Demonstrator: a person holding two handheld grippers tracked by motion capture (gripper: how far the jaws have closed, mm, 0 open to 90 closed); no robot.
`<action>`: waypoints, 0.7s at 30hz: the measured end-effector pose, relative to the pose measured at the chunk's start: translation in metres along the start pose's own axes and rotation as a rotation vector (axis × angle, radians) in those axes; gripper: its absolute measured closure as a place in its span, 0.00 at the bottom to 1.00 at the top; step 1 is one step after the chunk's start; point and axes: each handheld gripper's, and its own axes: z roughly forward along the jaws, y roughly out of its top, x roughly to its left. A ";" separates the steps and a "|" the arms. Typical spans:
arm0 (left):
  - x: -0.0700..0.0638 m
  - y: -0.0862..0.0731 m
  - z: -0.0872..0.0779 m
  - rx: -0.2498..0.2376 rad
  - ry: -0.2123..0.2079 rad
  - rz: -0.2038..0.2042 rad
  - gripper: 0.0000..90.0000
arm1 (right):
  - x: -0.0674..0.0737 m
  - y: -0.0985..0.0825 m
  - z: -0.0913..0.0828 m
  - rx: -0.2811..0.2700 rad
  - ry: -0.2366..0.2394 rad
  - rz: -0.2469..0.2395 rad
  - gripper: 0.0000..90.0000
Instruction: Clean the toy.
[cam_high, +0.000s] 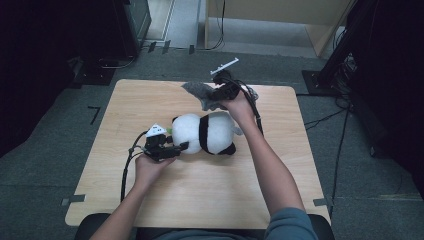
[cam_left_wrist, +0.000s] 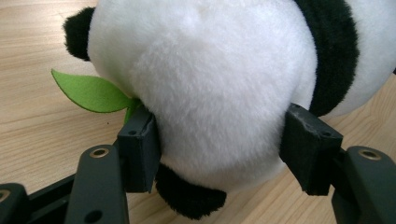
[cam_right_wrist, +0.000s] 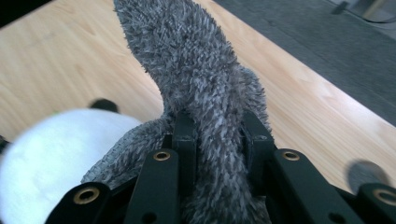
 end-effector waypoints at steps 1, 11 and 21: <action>0.000 0.000 0.000 0.000 0.000 0.001 0.39 | 0.003 0.002 0.003 0.000 0.006 -0.005 0.81; -0.001 0.003 0.000 -0.015 -0.007 -0.013 0.32 | 0.040 0.015 0.044 0.054 0.090 -0.049 0.81; 0.004 0.003 0.007 -0.008 -0.021 -0.003 0.21 | 0.045 0.007 0.060 0.114 0.096 -0.056 0.82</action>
